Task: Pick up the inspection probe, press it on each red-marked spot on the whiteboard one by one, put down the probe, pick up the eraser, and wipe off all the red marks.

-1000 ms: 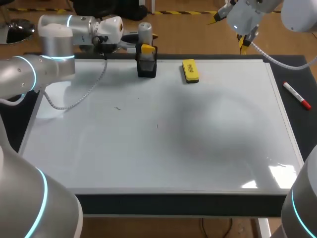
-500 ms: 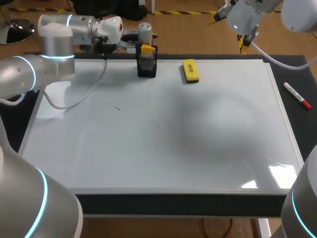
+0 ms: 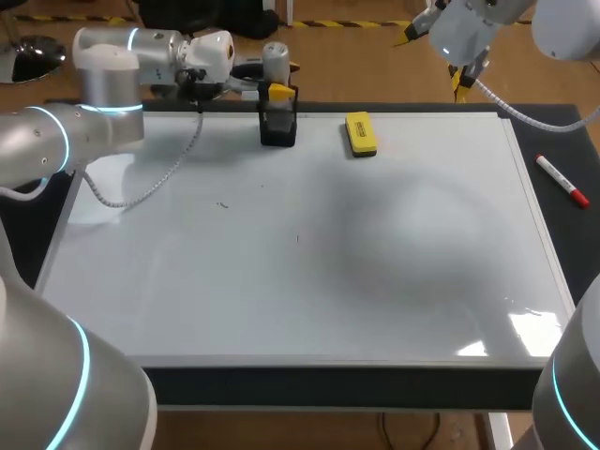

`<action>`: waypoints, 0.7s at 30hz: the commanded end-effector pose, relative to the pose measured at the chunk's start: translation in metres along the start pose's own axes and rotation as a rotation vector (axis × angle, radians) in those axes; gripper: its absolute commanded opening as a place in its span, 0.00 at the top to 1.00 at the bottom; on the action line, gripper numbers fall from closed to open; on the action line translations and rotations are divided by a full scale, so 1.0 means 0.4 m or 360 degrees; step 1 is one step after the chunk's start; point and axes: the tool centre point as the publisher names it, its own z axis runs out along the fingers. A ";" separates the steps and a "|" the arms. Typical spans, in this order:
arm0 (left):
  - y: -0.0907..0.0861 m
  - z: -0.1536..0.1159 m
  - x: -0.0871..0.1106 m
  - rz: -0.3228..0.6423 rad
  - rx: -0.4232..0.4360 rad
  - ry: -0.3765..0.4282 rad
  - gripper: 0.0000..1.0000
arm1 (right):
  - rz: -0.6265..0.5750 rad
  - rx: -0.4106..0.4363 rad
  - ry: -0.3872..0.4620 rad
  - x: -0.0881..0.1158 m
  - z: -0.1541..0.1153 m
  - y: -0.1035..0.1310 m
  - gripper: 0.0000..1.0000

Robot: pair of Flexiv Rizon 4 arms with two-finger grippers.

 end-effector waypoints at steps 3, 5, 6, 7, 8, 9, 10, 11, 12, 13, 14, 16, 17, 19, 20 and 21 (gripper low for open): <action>-0.003 0.003 0.002 0.0001 -0.0005 -0.0003 0.64 | -0.0003 0.0003 0.0011 -0.002 -0.003 0.000 0.00; -0.003 0.003 0.002 0.0000 -0.0006 -0.0001 0.55 | -0.0003 0.0003 0.0011 -0.002 -0.003 0.000 0.00; -0.003 0.003 0.002 0.0000 -0.0005 0.0000 0.53 | -0.0003 0.0003 0.0011 -0.002 -0.003 0.000 0.00; -0.003 0.003 0.002 0.0000 -0.0005 0.0000 0.51 | -0.0003 0.0003 0.0011 -0.002 -0.003 0.000 0.00; -0.003 0.003 0.002 0.0000 -0.0005 0.0000 0.51 | -0.0003 0.0003 0.0011 -0.002 -0.003 0.000 0.00; -0.003 0.003 0.002 0.0000 -0.0005 0.0001 0.50 | -0.0003 0.0003 0.0011 -0.002 -0.003 0.000 0.00; -0.003 0.003 0.002 -0.0001 -0.0004 0.0002 0.51 | -0.0003 0.0003 0.0011 -0.002 -0.003 0.000 0.00; -0.003 0.003 0.002 0.0000 -0.0004 0.0002 0.50 | -0.0003 0.0003 0.0011 -0.002 -0.003 0.000 0.00; -0.003 0.003 0.002 0.0000 -0.0004 0.0002 0.44 | -0.0003 0.0003 0.0011 -0.002 -0.003 0.000 0.00; -0.003 0.002 0.002 0.0000 -0.0004 0.0002 0.40 | -0.0003 0.0003 0.0011 -0.002 -0.003 0.000 0.00; -0.003 0.002 0.002 0.0000 -0.0004 0.0002 0.38 | -0.0003 0.0003 0.0011 -0.002 -0.003 0.000 0.00; -0.003 0.002 0.002 0.0000 -0.0004 0.0002 0.27 | -0.0003 0.0003 0.0011 -0.002 -0.003 0.000 0.00; -0.003 0.002 0.002 0.0001 -0.0004 0.0002 0.17 | -0.0003 0.0003 0.0011 -0.002 -0.003 0.000 0.00; -0.003 0.002 0.002 0.0001 -0.0005 0.0000 0.00 | -0.0003 0.0003 0.0011 -0.002 -0.003 0.000 0.00; -0.004 0.002 0.003 0.0006 -0.0008 -0.0020 0.00 | -0.0003 0.0003 0.0011 -0.002 -0.003 0.000 0.00; -0.007 -0.002 0.007 0.0015 0.0010 -0.0032 0.00 | -0.0003 0.0003 0.0011 -0.002 -0.003 0.000 0.00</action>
